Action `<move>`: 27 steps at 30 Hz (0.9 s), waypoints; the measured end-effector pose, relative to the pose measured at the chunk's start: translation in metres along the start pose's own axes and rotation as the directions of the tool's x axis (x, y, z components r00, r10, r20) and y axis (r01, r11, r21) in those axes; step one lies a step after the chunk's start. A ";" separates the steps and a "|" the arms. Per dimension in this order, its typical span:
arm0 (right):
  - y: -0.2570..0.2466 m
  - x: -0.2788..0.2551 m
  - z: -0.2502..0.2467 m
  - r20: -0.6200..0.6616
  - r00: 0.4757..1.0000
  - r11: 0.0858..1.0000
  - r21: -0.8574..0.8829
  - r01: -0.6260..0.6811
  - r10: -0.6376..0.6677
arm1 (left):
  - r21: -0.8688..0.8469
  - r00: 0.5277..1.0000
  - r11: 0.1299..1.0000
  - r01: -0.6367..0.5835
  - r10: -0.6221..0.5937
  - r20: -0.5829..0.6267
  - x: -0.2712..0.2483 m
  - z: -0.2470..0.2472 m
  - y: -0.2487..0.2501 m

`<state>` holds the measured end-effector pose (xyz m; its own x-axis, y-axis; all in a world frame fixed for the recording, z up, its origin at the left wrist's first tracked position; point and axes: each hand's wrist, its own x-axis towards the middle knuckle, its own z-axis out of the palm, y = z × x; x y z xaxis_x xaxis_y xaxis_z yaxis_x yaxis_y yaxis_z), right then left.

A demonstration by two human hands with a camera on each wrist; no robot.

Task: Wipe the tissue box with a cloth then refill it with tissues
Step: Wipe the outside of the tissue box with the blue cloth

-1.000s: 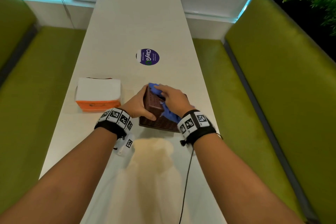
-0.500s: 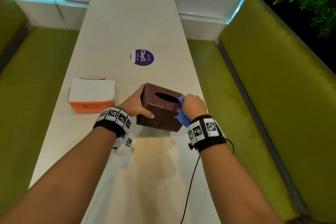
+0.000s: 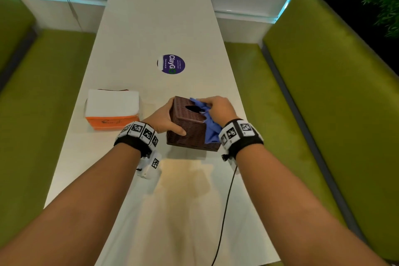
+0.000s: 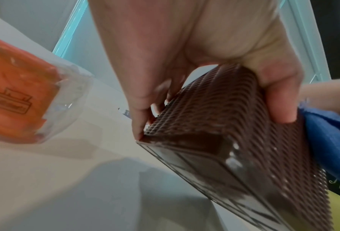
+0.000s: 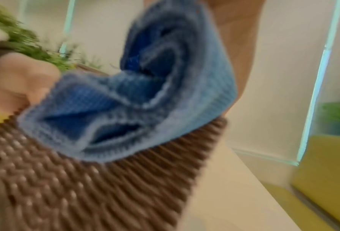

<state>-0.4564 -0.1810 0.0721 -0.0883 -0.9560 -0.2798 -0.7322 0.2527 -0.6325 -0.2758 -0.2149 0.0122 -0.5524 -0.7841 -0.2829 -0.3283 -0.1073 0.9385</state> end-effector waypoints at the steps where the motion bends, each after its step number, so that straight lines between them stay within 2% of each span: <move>1: 0.011 0.006 -0.002 -0.015 1.000 0.999 -0.037 0.004 -0.005 | 0.009 1.000 1.000 0.003 -0.003 0.000 0.001 0.000 0.001; 2: 0.020 0.010 -0.003 -0.047 0.999 1.000 -0.028 -0.004 0.003 | 0.019 1.000 1.000 0.002 -0.002 -0.001 0.001 0.000 0.003; 4: 0.034 0.017 -0.001 -0.140 0.989 0.992 0.123 -0.031 0.049 | 0.034 1.000 0.999 0.014 -0.014 0.006 0.002 0.000 0.007; 8: 0.058 0.015 -0.006 -0.343 0.918 0.961 0.249 -0.119 0.202 | 0.004 0.997 0.997 0.078 -0.078 -0.020 -0.002 -0.003 0.003; 9: 0.063 0.013 -0.008 -0.327 0.921 0.941 0.322 -0.105 0.214 | -0.037 0.994 0.994 0.098 -0.100 -0.045 -0.003 -0.002 0.001; 10: 0.067 0.010 -0.005 -0.241 0.950 0.899 0.431 -0.079 0.199 | -0.093 0.988 0.987 0.130 -0.137 -0.069 -0.003 -0.002 0.000; 12: 0.080 0.006 0.008 0.018 0.985 0.777 0.613 -0.144 0.169 | -0.198 0.976 0.963 0.180 -0.200 -0.085 -0.005 0.001 -0.001; 15: 0.100 -0.007 0.026 0.291 0.939 0.524 0.778 -0.345 0.186 | -0.237 0.963 0.940 0.245 -0.264 -0.053 -0.008 0.002 -0.002; 17: 0.095 -0.015 0.024 0.371 0.897 0.401 0.804 -0.439 0.240 | -0.311 0.951 0.911 0.271 -0.304 -0.062 -0.008 -0.001 -0.005; 18: 0.095 -0.019 0.021 0.369 0.896 0.410 0.798 -0.442 0.248 | -0.359 0.942 0.889 0.285 -0.329 -0.067 -0.007 -0.003 -0.006; 21: 0.088 -0.021 0.013 0.313 0.935 0.418 0.837 -0.354 0.167 | -0.447 0.922 0.831 0.330 -0.386 -0.036 -0.009 -0.004 0.001; 24: 0.077 -0.020 0.003 0.267 0.953 0.396 0.867 -0.304 0.145 | -0.439 0.923 0.834 0.335 -0.385 -0.027 -0.008 -0.004 0.011; 27: 0.070 -0.018 -0.005 0.306 0.948 0.413 0.855 -0.314 0.086 | -0.469 0.939 0.839 0.276 -0.340 -0.056 -0.004 -0.003 0.019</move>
<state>-0.5098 -0.1470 0.0366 0.0599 -0.8389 -0.5409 0.3025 0.5317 -0.7911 -0.2775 -0.2154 0.0321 -0.3638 -0.7340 -0.5735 -0.0688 -0.5928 0.8024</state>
